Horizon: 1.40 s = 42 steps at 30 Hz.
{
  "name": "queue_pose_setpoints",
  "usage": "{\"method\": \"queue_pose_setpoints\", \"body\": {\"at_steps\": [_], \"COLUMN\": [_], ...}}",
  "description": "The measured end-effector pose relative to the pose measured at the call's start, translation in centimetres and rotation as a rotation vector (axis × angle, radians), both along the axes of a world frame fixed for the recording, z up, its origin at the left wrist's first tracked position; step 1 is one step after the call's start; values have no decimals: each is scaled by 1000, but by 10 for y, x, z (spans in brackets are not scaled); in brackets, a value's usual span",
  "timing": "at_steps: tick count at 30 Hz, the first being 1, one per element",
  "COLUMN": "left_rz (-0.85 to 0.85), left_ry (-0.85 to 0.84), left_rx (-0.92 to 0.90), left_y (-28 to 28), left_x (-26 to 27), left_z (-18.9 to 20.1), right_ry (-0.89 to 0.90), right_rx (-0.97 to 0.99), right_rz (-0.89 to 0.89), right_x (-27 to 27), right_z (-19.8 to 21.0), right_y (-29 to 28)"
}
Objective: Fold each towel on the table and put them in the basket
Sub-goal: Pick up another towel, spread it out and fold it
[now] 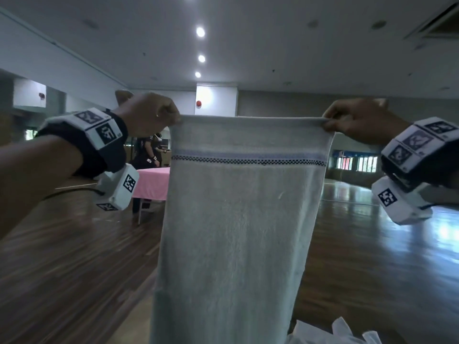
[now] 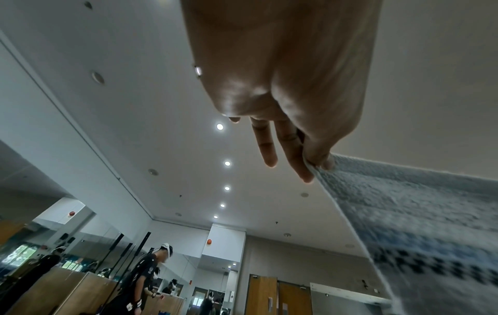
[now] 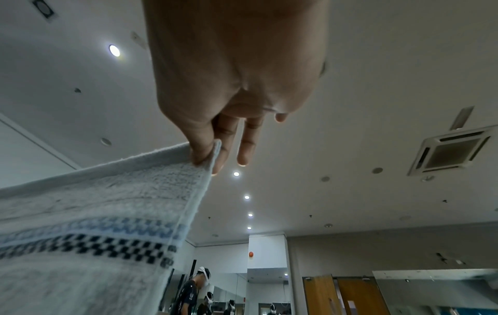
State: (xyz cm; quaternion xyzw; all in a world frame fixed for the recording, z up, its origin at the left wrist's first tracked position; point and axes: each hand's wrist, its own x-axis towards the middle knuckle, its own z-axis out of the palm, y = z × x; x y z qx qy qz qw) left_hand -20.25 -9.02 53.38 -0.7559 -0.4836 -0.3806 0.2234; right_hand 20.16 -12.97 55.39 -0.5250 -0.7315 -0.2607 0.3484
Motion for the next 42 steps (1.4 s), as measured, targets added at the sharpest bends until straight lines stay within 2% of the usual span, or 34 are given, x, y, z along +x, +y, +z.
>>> {"method": "queue_pose_setpoints", "body": {"at_steps": [4, 7, 10, 12, 16, 20, 24, 34, 42], "left_rz": [-39, 19, -18, -38, -47, -46, -24, -71, -83], "left_ry": [10, -15, 31, 5, -67, -173, -194, -157, -139], "left_rx": [-154, -199, -218, -165, 28, 132, 43, -229, -322], "left_y": [39, 77, 108, 120, 123, 112, 100, 78, 80], "left_x": [-1, -8, -14, -16, -11, -7, -12, -23, -25], "left_z": [-36, -83, -118, -119, -93, -76, -84, -110, -127], "right_ry": [-16, -58, -90, -68, 31, 79, 96, 11, 68], "right_rx": [-117, -200, -219, -159, 68, 153, 114, -148, -310], "right_rz": [7, -31, -93, -123, -152, -173, -135, -84, 0], "right_x": [-1, -1, -6, -10, -18, -25, -30, -28, -28], "right_z": [-34, -77, -108, -111, -89, -73, -77, -106, -118], "right_y": [39, 76, 105, 119, 131, 131, 122, 102, 100]}}
